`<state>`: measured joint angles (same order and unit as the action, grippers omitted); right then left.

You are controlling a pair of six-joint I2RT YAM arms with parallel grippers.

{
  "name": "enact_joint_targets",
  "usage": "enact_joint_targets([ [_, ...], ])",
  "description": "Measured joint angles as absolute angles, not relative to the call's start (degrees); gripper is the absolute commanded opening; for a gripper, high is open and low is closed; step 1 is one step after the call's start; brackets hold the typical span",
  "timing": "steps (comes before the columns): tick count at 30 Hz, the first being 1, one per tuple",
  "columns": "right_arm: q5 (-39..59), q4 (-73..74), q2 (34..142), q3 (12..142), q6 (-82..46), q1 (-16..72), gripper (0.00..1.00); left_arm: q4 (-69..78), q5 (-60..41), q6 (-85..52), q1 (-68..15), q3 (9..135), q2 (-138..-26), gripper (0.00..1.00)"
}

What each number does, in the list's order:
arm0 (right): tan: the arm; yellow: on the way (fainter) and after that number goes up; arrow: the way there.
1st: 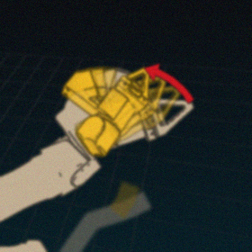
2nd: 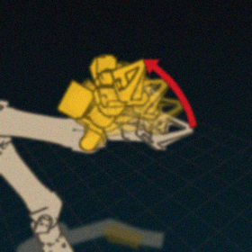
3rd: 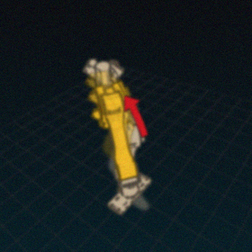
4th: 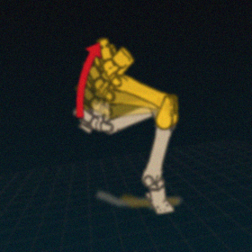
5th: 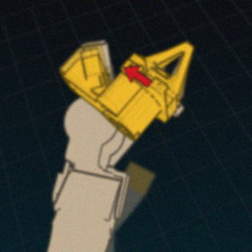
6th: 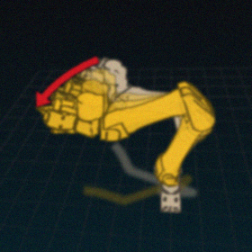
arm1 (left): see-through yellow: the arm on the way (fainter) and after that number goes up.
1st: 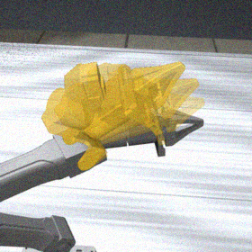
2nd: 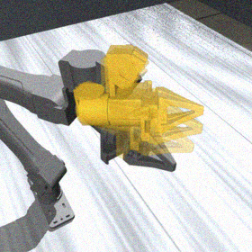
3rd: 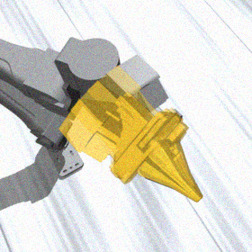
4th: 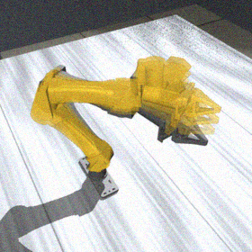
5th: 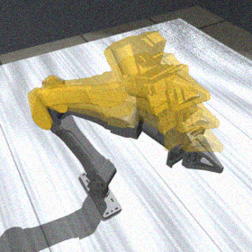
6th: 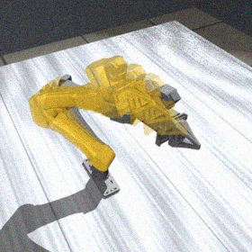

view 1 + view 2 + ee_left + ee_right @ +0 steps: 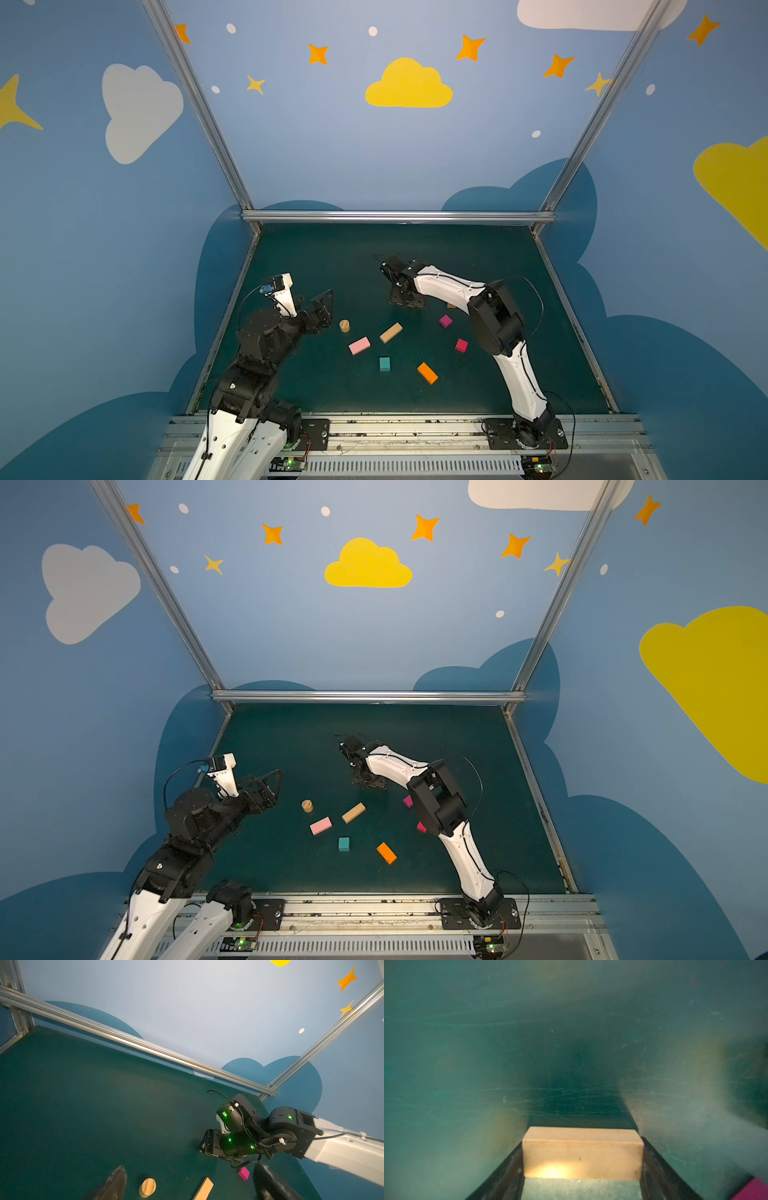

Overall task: Build the wood block tower
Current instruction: 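Lower the right gripper over the light wooden bar and close it, then lift the wooden bar with the right gripper toward another wooden bar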

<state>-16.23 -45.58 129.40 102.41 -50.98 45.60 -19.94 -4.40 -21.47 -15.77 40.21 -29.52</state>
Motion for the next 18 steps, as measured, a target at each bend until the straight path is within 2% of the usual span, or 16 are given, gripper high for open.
enact_joint_targets([
  [18, -12.8, -41.8, 128.5, 100.5, -40.4, 44.4, 0.71, -19.9, -4.4, -21.5, -15.8, 40.1, -29.4, 0.94],
])
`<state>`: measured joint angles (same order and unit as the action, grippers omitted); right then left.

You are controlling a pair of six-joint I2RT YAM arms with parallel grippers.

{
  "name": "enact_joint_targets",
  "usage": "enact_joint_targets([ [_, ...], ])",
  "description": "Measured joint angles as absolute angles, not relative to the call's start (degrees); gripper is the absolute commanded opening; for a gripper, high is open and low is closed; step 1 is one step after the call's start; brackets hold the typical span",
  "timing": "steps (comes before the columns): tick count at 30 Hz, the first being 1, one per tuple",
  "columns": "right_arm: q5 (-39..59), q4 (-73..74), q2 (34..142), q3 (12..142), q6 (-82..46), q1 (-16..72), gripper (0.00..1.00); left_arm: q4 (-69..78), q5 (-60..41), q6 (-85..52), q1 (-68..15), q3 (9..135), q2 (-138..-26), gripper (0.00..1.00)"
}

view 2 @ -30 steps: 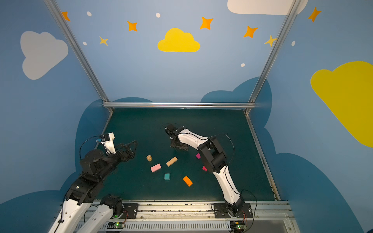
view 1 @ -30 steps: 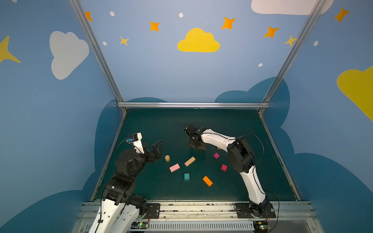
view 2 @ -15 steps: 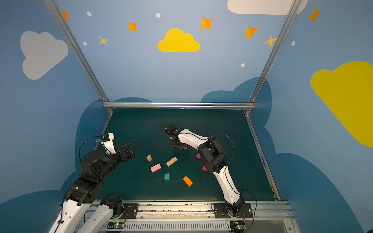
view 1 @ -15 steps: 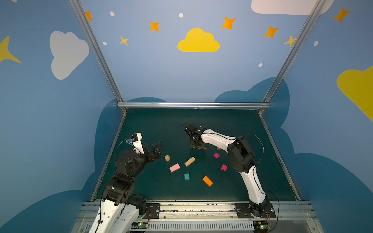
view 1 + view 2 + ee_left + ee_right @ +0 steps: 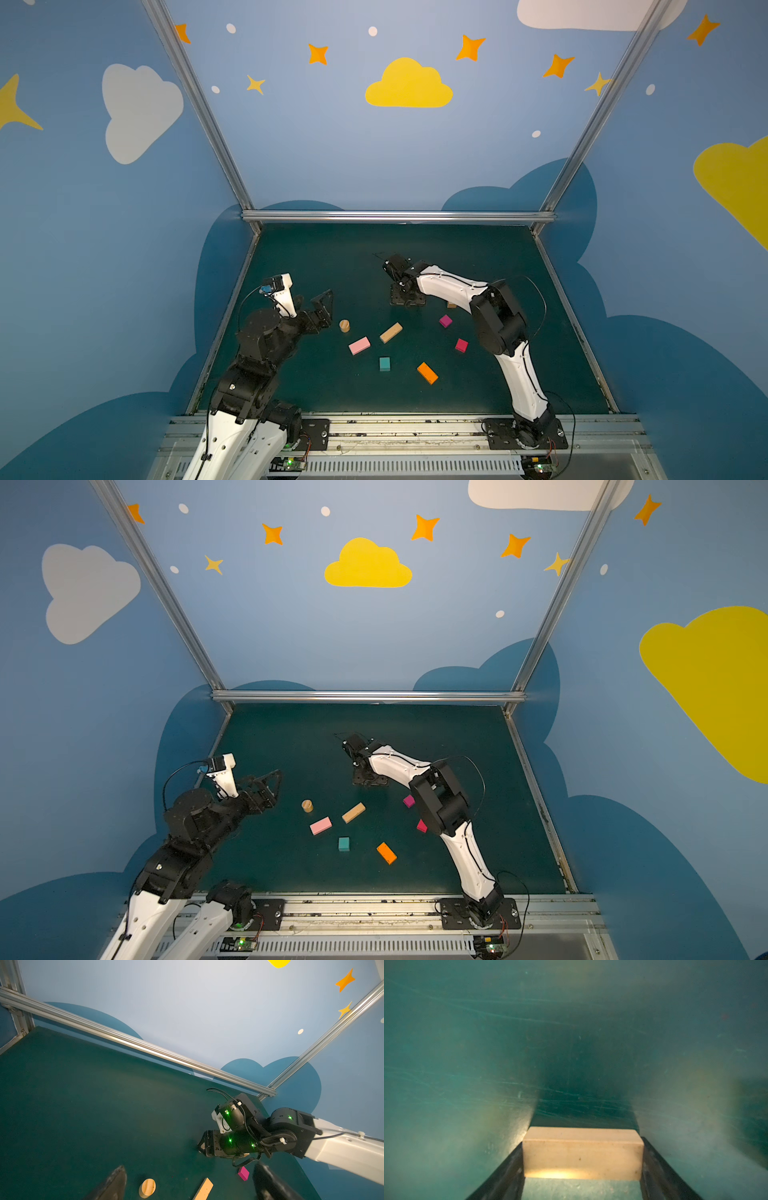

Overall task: Build the wood block tower
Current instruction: 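Lift the wooden bar with the right gripper toward another wooden bar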

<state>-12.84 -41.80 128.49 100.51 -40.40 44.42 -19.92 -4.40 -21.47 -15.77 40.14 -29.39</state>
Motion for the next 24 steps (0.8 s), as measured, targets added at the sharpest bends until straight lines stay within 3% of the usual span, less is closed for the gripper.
enact_joint_targets([
  [6, -12.3, -42.0, 128.5, 100.6, -40.0, 44.1, 0.74, -19.9, -4.4, -21.5, -15.8, 40.1, -29.4, 0.95],
  [13, -11.6, -42.2, 128.5, 100.7, -40.1, 44.0, 0.86, -19.9, -4.4, -21.5, -15.8, 40.1, -29.4, 0.95],
  [24, -10.9, -42.3, 128.5, 100.9, -40.3, 43.8, 0.89, -19.9, -4.2, -21.5, -15.8, 40.0, -28.7, 0.95],
])
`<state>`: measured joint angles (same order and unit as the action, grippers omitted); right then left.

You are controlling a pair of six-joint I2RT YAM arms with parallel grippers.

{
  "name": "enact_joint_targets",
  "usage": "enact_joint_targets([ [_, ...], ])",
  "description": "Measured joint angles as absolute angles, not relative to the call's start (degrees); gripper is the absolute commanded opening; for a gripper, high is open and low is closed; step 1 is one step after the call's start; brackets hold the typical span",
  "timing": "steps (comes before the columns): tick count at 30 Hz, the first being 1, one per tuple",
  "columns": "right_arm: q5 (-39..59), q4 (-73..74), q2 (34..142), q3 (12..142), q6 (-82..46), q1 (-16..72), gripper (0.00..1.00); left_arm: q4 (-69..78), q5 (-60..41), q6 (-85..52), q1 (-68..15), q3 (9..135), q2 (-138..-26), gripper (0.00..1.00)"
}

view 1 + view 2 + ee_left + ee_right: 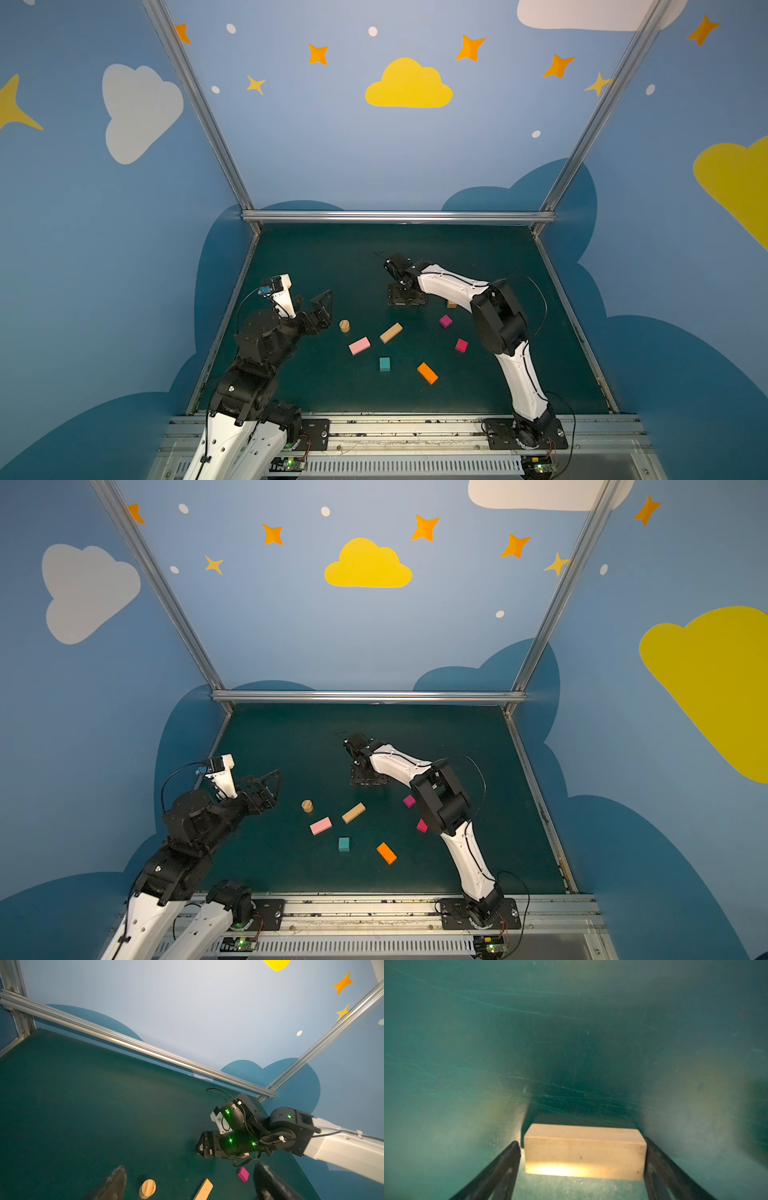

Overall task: Build the wood block tower
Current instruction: 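Lift the wooden bar with the right gripper toward another wooden bar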

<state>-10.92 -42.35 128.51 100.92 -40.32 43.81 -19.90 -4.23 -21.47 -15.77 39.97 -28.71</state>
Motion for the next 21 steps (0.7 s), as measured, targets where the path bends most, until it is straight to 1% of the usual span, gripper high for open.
enact_joint_targets([
  [21, -11.4, -45.0, 128.4, 103.2, -40.2, 43.5, 0.90, -19.9, -4.2, -21.5, -15.8, 39.8, -28.6, 0.95],
])
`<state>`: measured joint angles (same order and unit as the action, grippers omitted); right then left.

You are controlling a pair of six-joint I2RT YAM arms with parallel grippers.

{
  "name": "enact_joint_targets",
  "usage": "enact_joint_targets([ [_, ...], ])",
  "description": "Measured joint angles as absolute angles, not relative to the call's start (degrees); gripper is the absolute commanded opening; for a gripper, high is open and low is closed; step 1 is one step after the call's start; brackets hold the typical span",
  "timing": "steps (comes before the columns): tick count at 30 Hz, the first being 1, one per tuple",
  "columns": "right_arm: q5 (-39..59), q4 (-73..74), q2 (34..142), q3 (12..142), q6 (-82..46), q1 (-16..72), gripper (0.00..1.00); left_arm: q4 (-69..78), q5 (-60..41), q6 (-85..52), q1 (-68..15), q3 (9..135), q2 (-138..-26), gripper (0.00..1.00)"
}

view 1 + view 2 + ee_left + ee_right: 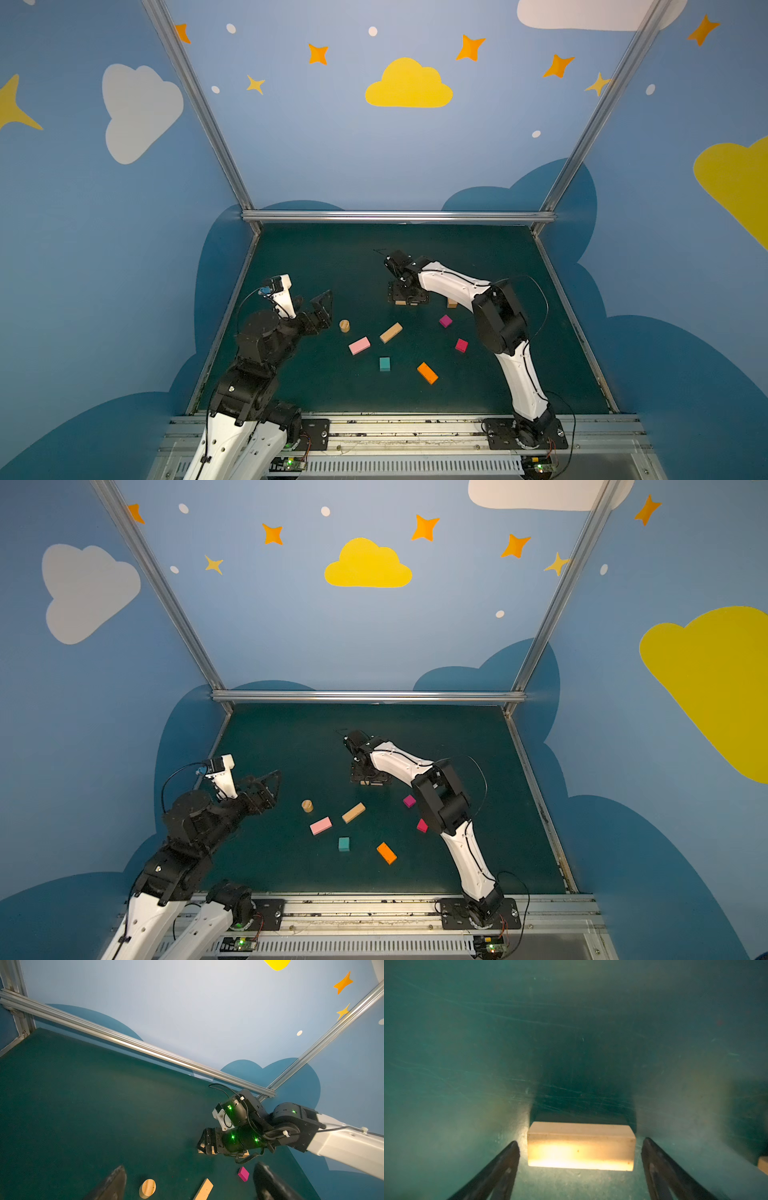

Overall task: Build the wood block tower
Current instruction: 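Lift the wooden bar with the right gripper toward another wooden bar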

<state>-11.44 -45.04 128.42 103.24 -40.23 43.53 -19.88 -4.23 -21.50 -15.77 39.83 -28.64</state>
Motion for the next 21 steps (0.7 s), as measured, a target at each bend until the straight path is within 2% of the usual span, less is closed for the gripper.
enact_joint_targets([
  [7, -11.0, -46.5, 123.5, 103.2, -38.1, 43.5, 0.90, -19.9, -4.2, -21.5, -15.8, 39.8, -28.6, 0.95],
  [15, -0.4, -48.6, 116.6, 102.7, -25.5, 44.1, 0.89, -20.0, -4.1, -21.9, -15.8, 39.8, -27.7, 0.94],
  [21, 1.9, -50.9, 113.7, 96.4, -18.8, 48.3, 0.89, -20.0, -3.9, -22.8, -15.8, 39.8, -27.6, 0.94],
])
